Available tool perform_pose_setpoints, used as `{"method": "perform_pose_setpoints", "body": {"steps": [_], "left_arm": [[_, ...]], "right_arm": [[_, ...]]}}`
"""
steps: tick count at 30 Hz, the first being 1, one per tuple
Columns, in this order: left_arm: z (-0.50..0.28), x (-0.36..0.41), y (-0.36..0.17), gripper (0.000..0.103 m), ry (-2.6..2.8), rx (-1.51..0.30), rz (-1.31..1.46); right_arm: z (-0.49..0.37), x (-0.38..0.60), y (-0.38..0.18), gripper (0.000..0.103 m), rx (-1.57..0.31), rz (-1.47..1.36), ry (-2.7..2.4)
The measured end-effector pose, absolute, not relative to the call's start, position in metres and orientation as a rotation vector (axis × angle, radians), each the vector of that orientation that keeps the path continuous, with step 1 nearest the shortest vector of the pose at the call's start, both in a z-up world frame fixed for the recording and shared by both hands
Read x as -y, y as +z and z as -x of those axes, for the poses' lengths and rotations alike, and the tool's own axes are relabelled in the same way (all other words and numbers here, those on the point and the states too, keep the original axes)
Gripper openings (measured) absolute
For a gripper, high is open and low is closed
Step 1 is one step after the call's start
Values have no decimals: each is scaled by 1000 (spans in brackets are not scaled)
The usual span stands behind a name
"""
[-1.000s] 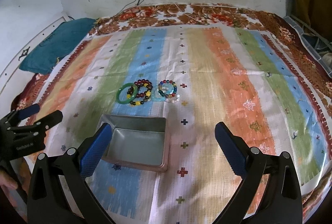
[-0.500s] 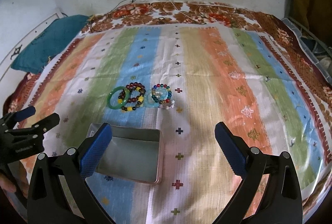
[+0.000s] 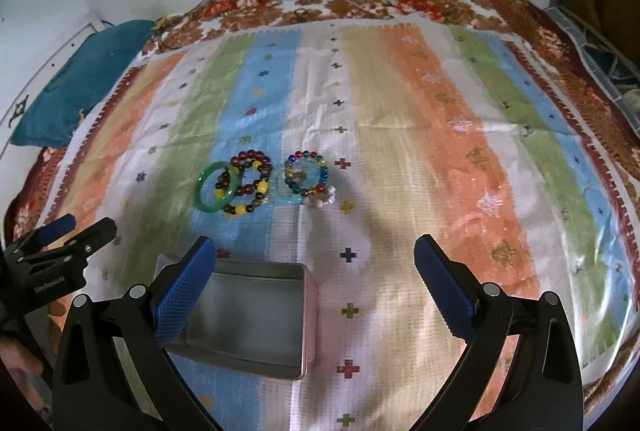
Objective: Organize jewelry
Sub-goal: 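Lower both open tools over the bracelet cluster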
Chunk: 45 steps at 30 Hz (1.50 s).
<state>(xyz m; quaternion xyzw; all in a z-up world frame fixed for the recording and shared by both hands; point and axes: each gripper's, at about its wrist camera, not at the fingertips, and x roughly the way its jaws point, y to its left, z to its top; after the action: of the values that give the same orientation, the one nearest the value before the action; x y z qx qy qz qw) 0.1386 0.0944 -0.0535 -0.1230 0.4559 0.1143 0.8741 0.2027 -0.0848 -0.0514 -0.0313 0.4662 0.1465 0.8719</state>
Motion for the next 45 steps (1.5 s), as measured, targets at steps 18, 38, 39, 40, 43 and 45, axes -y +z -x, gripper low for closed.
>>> {"method": "perform_pose_setpoints", "body": {"steps": [18, 38, 39, 40, 43, 45], "left_arm": [[-178, -97, -79, 98, 242, -1021, 210], [-211, -84, -108, 97, 233, -1042, 66], [-212, -84, -109, 97, 231, -1038, 59], [-212, -84, -109, 97, 232, -1037, 60], [-216, -87, -113, 97, 234, -1044, 74], [-218, -88, -117, 96, 228, -1053, 82]], "right_arm": [[-254, 85, -83, 100, -1093, 18, 320], [-302, 84, -119, 100, -1113, 39, 253], [-303, 83, -120, 100, -1111, 43, 252], [-306, 82, -122, 100, -1107, 56, 248], [-312, 78, -129, 100, -1119, 69, 248], [-315, 77, -132, 100, -1123, 72, 252]]}}
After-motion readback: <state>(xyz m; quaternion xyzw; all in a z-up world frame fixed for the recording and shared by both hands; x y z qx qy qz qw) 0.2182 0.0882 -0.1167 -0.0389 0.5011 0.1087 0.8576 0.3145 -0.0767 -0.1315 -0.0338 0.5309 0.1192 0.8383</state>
